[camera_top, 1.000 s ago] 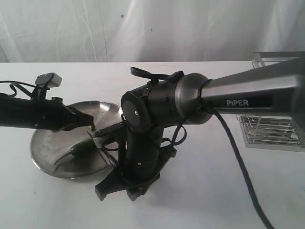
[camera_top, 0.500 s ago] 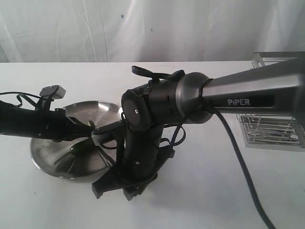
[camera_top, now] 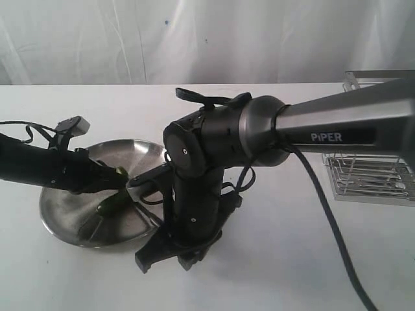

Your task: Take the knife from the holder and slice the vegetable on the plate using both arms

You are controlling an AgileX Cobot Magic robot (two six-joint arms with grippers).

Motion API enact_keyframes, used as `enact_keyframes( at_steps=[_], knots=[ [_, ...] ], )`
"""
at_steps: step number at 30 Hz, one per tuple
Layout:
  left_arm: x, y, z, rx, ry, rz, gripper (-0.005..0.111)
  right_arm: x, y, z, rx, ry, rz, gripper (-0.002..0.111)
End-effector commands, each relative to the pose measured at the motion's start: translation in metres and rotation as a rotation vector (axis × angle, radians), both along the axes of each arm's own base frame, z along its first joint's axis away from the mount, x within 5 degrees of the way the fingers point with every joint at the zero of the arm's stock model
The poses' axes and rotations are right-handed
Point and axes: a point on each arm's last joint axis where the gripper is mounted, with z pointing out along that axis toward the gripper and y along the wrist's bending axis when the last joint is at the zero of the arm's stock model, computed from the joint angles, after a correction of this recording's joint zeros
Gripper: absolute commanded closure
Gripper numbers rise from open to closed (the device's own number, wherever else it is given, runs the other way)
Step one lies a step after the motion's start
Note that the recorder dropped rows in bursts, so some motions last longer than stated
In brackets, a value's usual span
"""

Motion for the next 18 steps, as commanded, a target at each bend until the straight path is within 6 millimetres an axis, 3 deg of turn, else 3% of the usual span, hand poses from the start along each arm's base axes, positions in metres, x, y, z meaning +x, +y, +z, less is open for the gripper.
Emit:
enact_keyframes(
  at_steps=[1, 15, 18],
  knots=[
    [-0.012, 0.004, -0.018, 0.106, 0.092, -0.056, 0.107, 0.002, -0.006, 0.008, -0.063, -0.013, 0.031, 0.108],
    [-0.013, 0.002, -0.017, 0.078, 0.097, -0.073, 0.107, 0.011, -0.016, 0.009, -0.180, -0.112, 0.054, 0.108],
    [-0.003, -0.001, 0.001, -0.010, 0.050, -0.026, 0.107, 0.013, -0.013, 0.013, -0.164, -0.124, 0.051, 0.108]
  ],
)
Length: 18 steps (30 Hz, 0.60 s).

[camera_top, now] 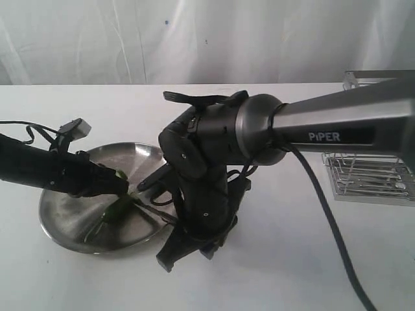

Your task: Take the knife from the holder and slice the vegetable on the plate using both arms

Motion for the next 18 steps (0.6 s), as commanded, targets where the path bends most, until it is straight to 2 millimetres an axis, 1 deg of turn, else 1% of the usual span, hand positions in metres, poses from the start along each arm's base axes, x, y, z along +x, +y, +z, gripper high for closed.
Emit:
enact_keyframes(
  at_steps=[1, 2, 5, 9, 12, 15, 18],
  knots=[
    [0.005, -0.001, 0.012, -0.010, -0.040, -0.022, 0.107, 0.007, -0.002, 0.010, -0.006, -0.036, -0.045, 0.108],
    [0.009, -0.003, 0.026, -0.040, -0.083, -0.044, 0.107, 0.008, -0.002, 0.013, -0.007, -0.038, -0.043, 0.108],
    [0.009, -0.007, 0.055, -0.097, -0.158, -0.052, 0.107, 0.009, -0.001, 0.015, -0.011, -0.040, -0.041, 0.108],
    [0.002, -0.009, 0.084, -0.124, -0.230, -0.062, 0.107, 0.009, -0.002, 0.017, -0.012, -0.044, -0.039, 0.108],
    [-0.005, -0.011, 0.105, -0.154, -0.254, -0.070, 0.107, 0.008, -0.003, 0.019, -0.015, -0.040, -0.042, 0.108],
    [-0.013, -0.011, 0.122, -0.148, -0.290, -0.095, 0.107, 0.007, -0.004, 0.029, 0.002, -0.061, -0.040, 0.108],
    [-0.021, -0.010, 0.140, -0.116, -0.318, -0.093, 0.107, 0.005, -0.007, 0.047, 0.035, -0.103, -0.035, 0.108]
  ],
)
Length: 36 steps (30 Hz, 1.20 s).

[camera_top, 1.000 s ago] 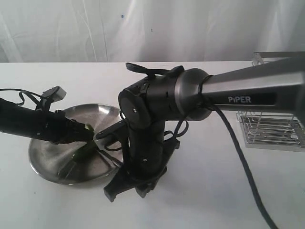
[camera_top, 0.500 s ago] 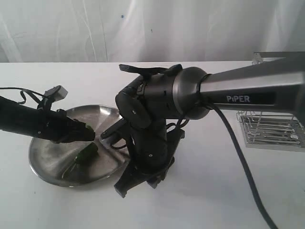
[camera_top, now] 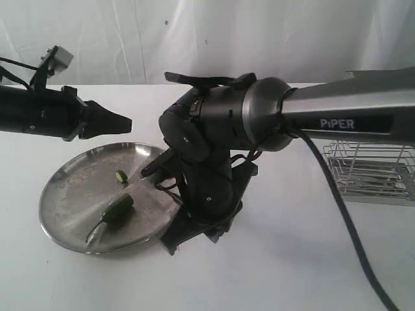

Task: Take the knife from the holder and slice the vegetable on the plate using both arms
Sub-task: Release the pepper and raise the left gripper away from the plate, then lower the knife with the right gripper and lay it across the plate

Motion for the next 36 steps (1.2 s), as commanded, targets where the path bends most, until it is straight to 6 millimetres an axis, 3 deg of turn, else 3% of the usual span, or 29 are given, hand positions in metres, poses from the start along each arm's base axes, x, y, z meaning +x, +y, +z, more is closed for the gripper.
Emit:
enact_keyframes(
  at_steps=[1, 5, 9, 14, 17, 23, 28, 33, 36],
  knots=[
    [-0.014, 0.000, 0.027, 0.023, -0.034, -0.004, 0.107, -0.001, -0.006, 0.034, 0.060, -0.075, -0.001, 0.108],
    [-0.029, 0.006, 0.036, 0.085, -0.029, 0.088, 0.107, -0.007, -0.013, 0.063, 0.118, -0.126, -0.001, 0.108],
    [-0.049, 0.023, 0.025, 0.173, -0.018, 0.323, 0.107, -0.017, -0.023, 0.086, 0.142, -0.136, -0.013, 0.108],
    [-0.076, 0.049, 0.018, 0.246, -0.037, 0.677, 0.107, -0.027, -0.032, 0.103, 0.142, -0.127, 0.038, 0.108],
    [-0.091, 0.058, 0.020, 0.254, -0.062, 0.797, 0.107, -0.027, -0.039, 0.104, 0.168, -0.166, 0.053, 0.108],
    [-0.113, 0.055, 0.019, 0.236, -0.075, 0.775, 0.107, 0.001, -0.045, 0.090, 0.319, -0.209, -0.069, 0.108],
    [-0.119, 0.047, 0.012, 0.207, -0.042, 0.692, 0.107, 0.033, -0.040, 0.074, 0.520, -0.110, -0.199, 0.108],
    [-0.123, 0.036, 0.012, 0.182, -0.029, 0.570, 0.107, 0.053, -0.015, 0.045, 0.577, 0.047, -0.174, 0.108],
    [-0.123, 0.036, 0.012, 0.196, -0.042, 0.550, 0.107, 0.060, 0.000, 0.015, 0.567, 0.125, -0.160, 0.108]
  ],
)
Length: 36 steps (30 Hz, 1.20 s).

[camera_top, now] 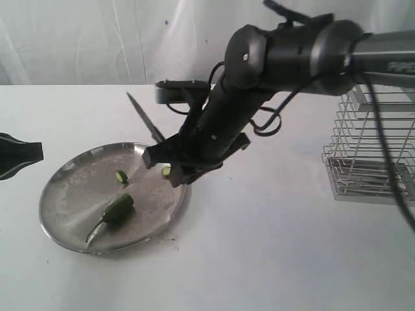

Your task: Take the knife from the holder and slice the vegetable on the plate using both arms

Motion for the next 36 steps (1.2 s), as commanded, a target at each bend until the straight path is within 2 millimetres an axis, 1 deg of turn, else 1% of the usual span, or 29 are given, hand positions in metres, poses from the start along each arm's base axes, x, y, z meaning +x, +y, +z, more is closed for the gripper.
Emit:
enact_keyframes(
  at_steps=[1, 4, 6, 7, 9, 13, 18, 22, 25, 27, 29, 30, 31, 32, 33, 34, 35, 36],
  knots=[
    [-0.003, -0.004, 0.000, 0.000, -0.003, -0.045, 0.107, 0.010, 0.019, -0.039, 0.008, 0.101, 0.046, 0.108],
    [-0.003, -0.003, 0.000, 0.004, -0.004, -0.038, 0.107, 0.011, 0.020, -0.061, -0.024, 0.155, 0.048, 0.108],
    [-0.003, -0.003, 0.000, -0.001, -0.005, -0.034, 0.107, 0.011, 0.021, -0.070, -0.037, 0.168, 0.056, 0.107],
    [-0.003, -0.003, 0.000, -0.005, -0.005, -0.032, 0.107, 0.012, 0.021, -0.073, -0.040, 0.164, 0.070, 0.105],
    [-0.003, -0.003, 0.000, -0.009, -0.005, -0.030, 0.107, 0.013, 0.023, -0.074, -0.018, 0.147, 0.086, 0.100],
    [-0.003, -0.003, 0.000, -0.009, -0.005, -0.030, 0.107, 0.017, 0.028, -0.072, 0.047, 0.118, 0.051, 0.088],
    [-0.003, -0.003, 0.000, 0.002, -0.004, -0.044, 0.107, 0.013, 0.027, -0.072, 0.045, 0.162, 0.061, 0.081],
    [-0.004, -0.006, 0.000, 0.012, -0.007, -0.090, 0.107, 0.007, 0.022, -0.066, 0.010, 0.206, 0.106, 0.080],
    [-0.005, -0.009, 0.000, 0.019, -0.012, -0.133, 0.107, 0.005, 0.013, -0.043, -0.006, 0.175, 0.138, 0.080],
    [-0.006, -0.010, 0.000, 0.025, -0.016, -0.155, 0.107, 0.005, 0.002, -0.018, -0.010, 0.107, 0.145, 0.081],
    [-0.007, -0.011, -0.002, 0.025, -0.009, -0.158, 0.107, 0.006, -0.013, 0.017, -0.032, -0.032, 0.140, 0.085],
    [-0.008, -0.011, -0.004, 0.024, -0.001, -0.158, 0.107, 0.007, -0.022, 0.031, -0.058, -0.100, 0.125, 0.088],
    [-0.010, -0.011, -0.007, 0.023, 0.008, -0.158, 0.107, 0.008, -0.036, 0.055, -0.067, -0.186, 0.065, 0.093],
    [-0.011, -0.011, -0.010, 0.023, 0.018, -0.156, 0.107, 0.009, -0.047, 0.070, -0.089, -0.254, 0.023, 0.097],
    [-0.013, -0.010, -0.013, 0.024, 0.029, -0.153, 0.107, 0.008, -0.059, 0.089, -0.083, -0.322, -0.038, 0.103],
    [-0.015, -0.010, -0.017, 0.027, 0.039, -0.147, 0.107, 0.009, -0.077, 0.107, -0.098, -0.395, -0.099, 0.108],
    [-0.016, -0.010, -0.019, 0.026, 0.047, -0.147, 0.107, 0.006, -0.091, 0.125, -0.090, -0.452, -0.152, 0.108],
    [-0.017, -0.010, -0.021, 0.020, 0.055, -0.141, 0.107, 0.006, -0.107, 0.137, -0.097, -0.496, -0.195, 0.108]
  ],
)
